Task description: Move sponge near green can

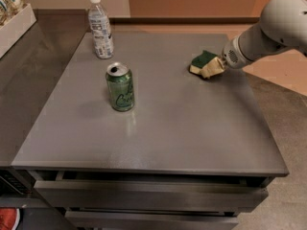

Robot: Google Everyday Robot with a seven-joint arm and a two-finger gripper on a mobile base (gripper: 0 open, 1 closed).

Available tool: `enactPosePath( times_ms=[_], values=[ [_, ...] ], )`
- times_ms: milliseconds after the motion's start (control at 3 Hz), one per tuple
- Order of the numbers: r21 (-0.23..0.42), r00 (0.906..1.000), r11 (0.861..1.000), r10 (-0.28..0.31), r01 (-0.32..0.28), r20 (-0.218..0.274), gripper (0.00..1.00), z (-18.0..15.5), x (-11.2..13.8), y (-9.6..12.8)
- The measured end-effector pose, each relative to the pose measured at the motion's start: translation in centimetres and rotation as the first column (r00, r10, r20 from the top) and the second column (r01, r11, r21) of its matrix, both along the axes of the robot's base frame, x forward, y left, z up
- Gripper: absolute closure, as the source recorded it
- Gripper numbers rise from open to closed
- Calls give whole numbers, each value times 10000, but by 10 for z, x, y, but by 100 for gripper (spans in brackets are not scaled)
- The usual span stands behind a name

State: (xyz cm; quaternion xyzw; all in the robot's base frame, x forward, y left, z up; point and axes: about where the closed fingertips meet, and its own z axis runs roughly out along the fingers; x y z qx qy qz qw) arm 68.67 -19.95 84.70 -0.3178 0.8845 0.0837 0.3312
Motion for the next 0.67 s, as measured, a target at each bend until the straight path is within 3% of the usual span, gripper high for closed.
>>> enactPosePath(
  times_ms=[333,667],
  values=[
    [198,9983,9985,506,-511,289,100,19,-8,9],
    [421,9780,9775,2054,-2069,375,100,44,-34,36]
  ],
)
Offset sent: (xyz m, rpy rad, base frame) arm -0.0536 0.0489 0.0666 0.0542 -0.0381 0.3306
